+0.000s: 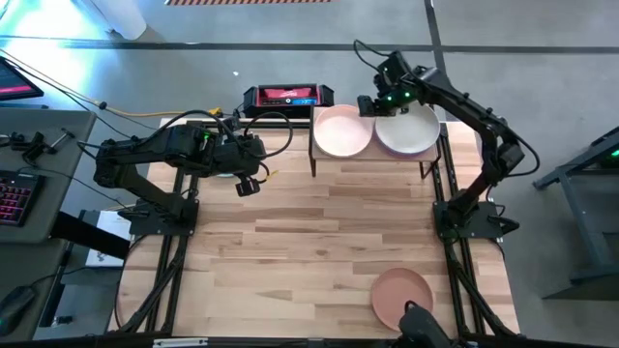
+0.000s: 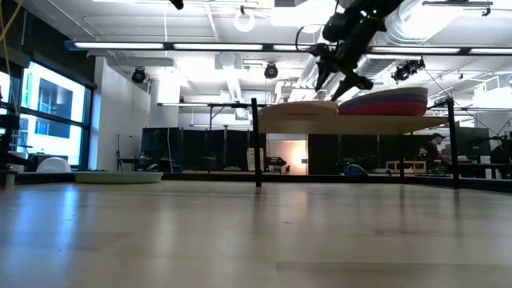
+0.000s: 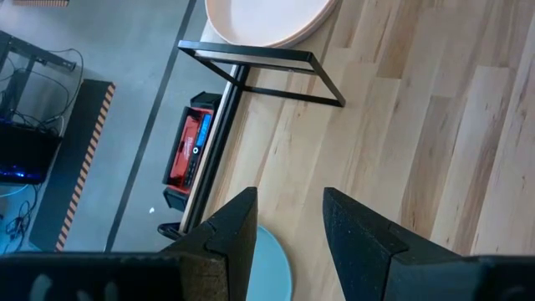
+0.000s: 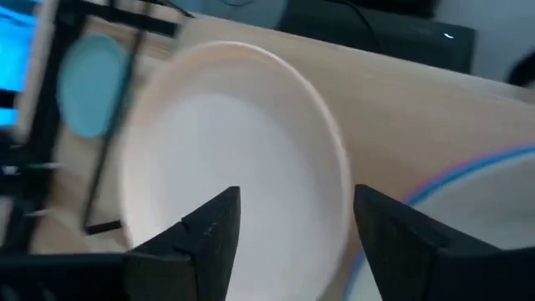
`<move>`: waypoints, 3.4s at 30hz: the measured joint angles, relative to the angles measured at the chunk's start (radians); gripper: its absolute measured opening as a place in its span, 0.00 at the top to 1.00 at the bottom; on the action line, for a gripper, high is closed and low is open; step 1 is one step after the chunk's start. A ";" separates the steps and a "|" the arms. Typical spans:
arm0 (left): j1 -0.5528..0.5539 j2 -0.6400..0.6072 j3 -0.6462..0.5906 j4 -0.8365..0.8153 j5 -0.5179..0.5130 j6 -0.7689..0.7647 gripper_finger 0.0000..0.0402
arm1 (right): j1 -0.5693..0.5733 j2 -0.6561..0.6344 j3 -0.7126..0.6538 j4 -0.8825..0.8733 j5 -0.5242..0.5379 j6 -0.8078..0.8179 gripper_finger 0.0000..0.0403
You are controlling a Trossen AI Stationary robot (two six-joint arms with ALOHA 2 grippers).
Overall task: Place and stack plates onto a shelf
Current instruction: Stack the brown plate on top of the white plate on the shelf
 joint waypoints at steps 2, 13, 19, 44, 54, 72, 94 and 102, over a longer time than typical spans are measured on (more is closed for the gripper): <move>0.000 0.000 0.000 0.000 0.000 0.000 0.68 | 0.000 -0.011 0.000 0.020 -0.040 0.000 0.47; 0.000 0.000 0.000 0.000 0.000 0.000 0.68 | 0.055 -0.084 0.000 0.022 -0.240 -0.105 0.47; 0.000 0.000 0.000 0.000 0.000 0.000 0.68 | 0.174 -0.133 0.000 -0.042 -0.280 -0.155 0.47; 0.000 0.000 0.000 0.041 0.000 0.000 0.68 | 0.859 -0.175 -0.152 -0.411 0.064 -0.237 0.47; 0.000 0.000 0.000 0.091 0.079 -0.001 0.68 | 1.055 -0.175 -0.357 -0.285 0.070 -0.067 0.47; 0.000 0.000 0.000 0.095 0.133 -0.097 0.68 | 1.291 -0.175 -0.622 0.082 0.104 0.070 0.47; 0.000 0.001 0.000 0.099 0.159 -0.098 0.68 | 1.363 -0.054 -0.689 0.222 0.131 0.028 0.47; 0.000 0.001 0.000 0.100 0.159 -0.097 0.68 | 1.363 0.000 -0.689 0.230 0.143 0.035 0.47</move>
